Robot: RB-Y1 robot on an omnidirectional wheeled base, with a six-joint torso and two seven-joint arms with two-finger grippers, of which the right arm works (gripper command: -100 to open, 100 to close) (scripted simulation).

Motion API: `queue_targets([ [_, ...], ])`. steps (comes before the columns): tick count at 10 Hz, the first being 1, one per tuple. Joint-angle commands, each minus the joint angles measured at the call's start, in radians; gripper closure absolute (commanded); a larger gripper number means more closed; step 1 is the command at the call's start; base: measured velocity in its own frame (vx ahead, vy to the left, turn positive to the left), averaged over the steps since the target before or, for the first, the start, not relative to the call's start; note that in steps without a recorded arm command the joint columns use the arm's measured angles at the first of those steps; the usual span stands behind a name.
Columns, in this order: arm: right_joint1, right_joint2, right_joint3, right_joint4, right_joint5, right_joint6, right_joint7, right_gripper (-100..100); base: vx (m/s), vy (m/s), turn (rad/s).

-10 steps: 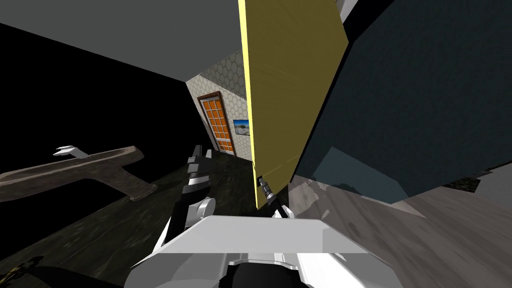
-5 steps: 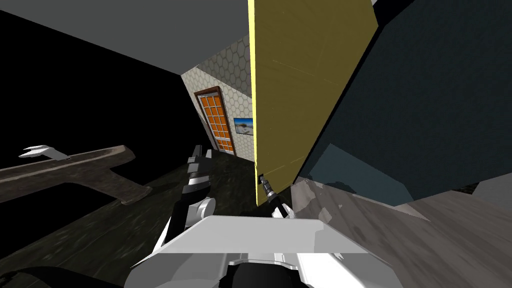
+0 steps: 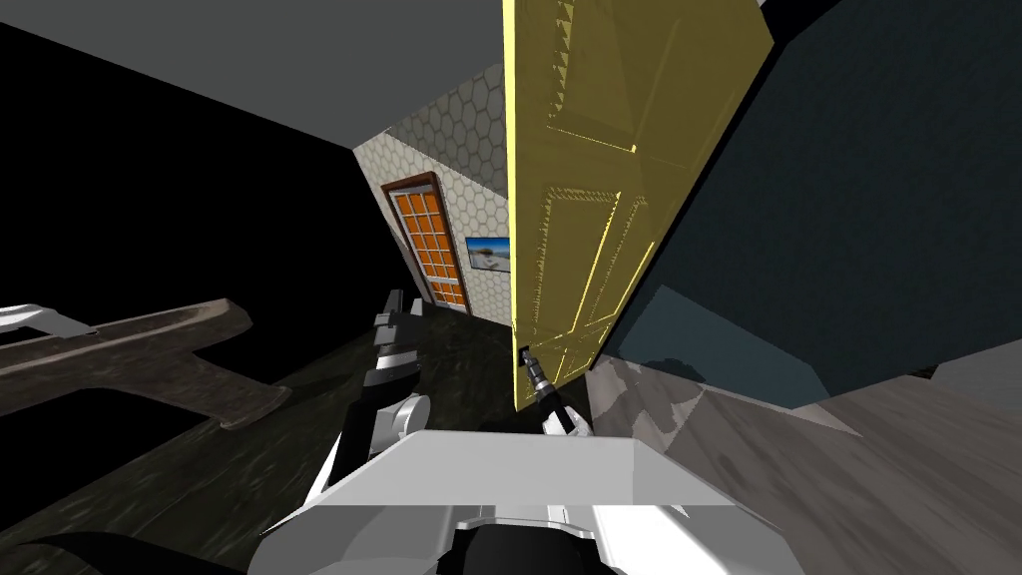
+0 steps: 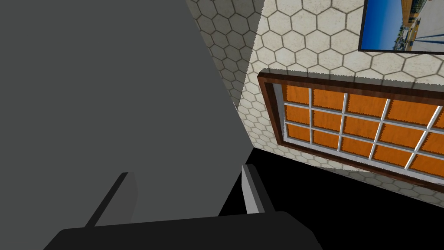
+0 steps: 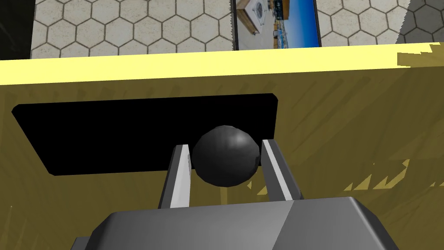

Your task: Push the door open

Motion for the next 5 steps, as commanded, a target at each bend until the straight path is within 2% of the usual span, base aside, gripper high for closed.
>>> queue_targets([
  [1,0.0,0.0,0.0,0.0,0.0,0.0,0.0,100,0.067,0.059,-0.022],
  [2,-0.003,-0.009,-0.022,-0.001,-0.007,0.001,0.007,100,0.081,0.082,-0.039],
  [5,-0.006,-0.016,-0.053,0.004,-0.018,-0.001,0.017,100,0.149,0.137,-0.059],
])
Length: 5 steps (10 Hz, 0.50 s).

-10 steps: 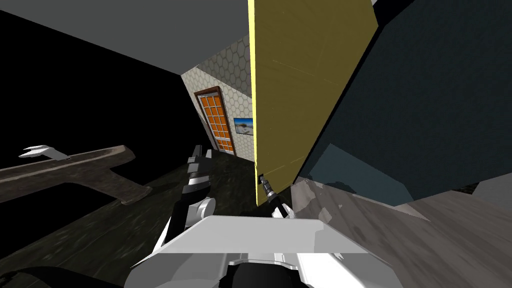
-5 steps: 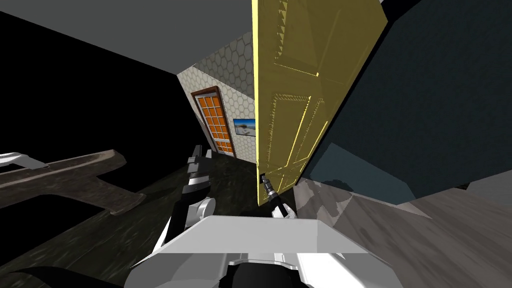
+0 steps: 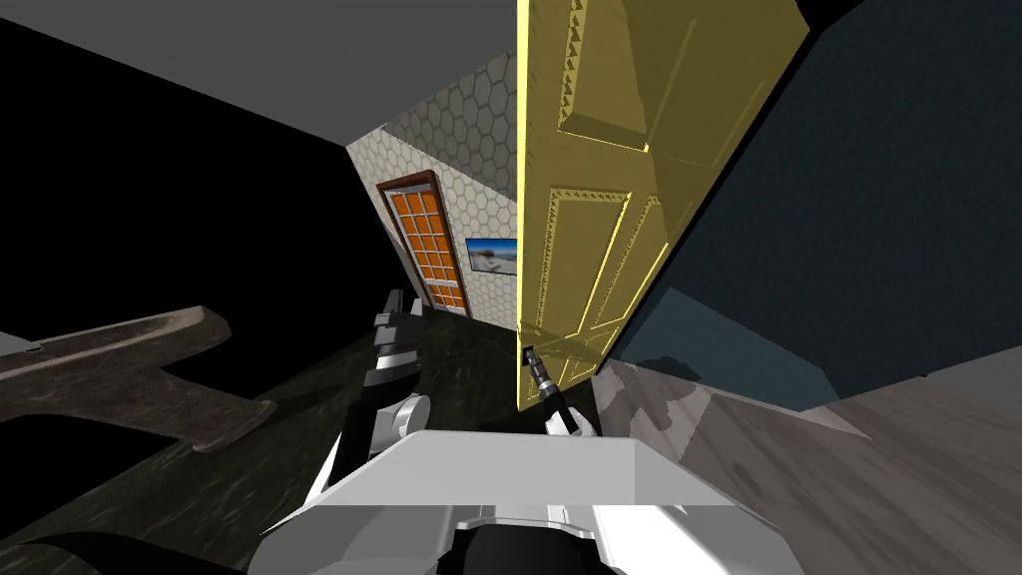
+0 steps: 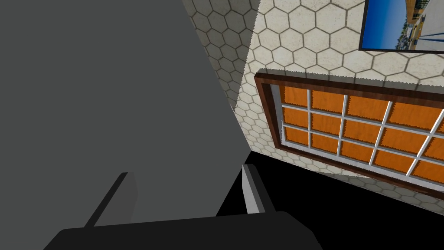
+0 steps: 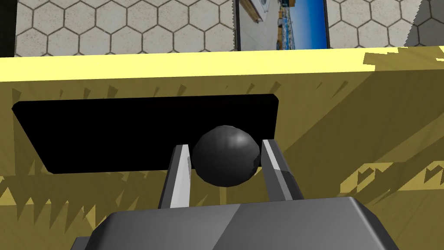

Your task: Push the door open

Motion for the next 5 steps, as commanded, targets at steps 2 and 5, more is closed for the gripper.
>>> queue_targets([
  [2,-0.023,-0.004,-0.047,0.022,-0.017,-0.012,0.009,100,0.177,0.164,-0.064],
  [5,-0.027,0.007,-0.087,0.029,-0.03,-0.014,0.022,100,0.183,0.173,-0.071],
])
